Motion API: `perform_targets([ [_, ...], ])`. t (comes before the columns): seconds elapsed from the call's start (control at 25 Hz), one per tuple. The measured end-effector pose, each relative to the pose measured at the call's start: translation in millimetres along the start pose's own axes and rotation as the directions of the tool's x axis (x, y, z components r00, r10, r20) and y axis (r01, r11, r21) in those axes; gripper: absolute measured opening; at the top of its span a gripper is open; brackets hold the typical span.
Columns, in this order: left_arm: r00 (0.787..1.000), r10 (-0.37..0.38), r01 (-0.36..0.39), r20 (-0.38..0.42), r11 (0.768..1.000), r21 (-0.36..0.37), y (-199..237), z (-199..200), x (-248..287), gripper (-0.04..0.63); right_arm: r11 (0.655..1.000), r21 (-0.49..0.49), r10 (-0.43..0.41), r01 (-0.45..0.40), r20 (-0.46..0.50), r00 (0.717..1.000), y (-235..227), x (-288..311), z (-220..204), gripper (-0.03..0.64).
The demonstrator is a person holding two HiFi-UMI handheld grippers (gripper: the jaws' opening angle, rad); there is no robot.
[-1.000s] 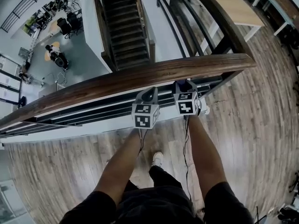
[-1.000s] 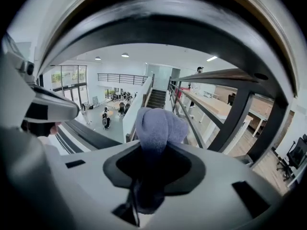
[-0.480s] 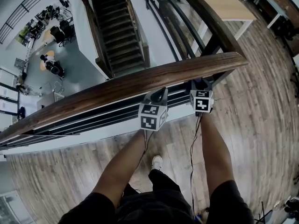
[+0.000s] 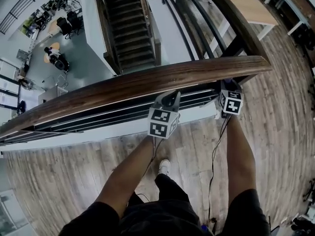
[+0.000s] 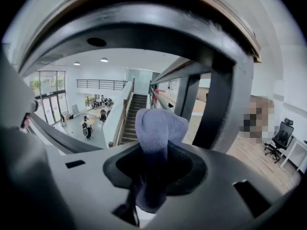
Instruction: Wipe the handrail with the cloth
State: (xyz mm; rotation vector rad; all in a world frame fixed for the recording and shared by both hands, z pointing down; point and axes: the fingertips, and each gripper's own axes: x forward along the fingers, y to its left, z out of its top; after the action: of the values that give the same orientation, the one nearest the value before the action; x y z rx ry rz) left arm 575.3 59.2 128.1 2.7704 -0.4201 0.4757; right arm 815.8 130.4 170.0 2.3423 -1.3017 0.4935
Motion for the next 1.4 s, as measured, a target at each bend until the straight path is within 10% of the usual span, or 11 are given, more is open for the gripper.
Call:
perform_targets([
  [0.48, 0.970, 0.234, -0.222, 0.060, 0.962, -0.158, 145.0, -74.9, -164.0, -0.002, 0.940, -0.148, 0.340, -0.309, 0.288, 0.895, 308.9, -108.1, 44.3, 0.114],
  [1.04, 0.811, 0.584, -0.572, -0.037, 0.778, -0.261, 397.0, -225.5, -482.6, -0.002, 0.739, -0.231, 0.672, -0.633, 0.172, 0.721, 744.9, -167.6, -15.2, 0.115],
  [1.4, 0.760, 0.647, -0.636, -0.054, 0.726, -0.260, 534.9, -273.9, -626.7, -0.002, 0.682, -0.204, 0.728, -0.702, 0.100, 0.679, 994.2, -165.5, -22.1, 0.115],
])
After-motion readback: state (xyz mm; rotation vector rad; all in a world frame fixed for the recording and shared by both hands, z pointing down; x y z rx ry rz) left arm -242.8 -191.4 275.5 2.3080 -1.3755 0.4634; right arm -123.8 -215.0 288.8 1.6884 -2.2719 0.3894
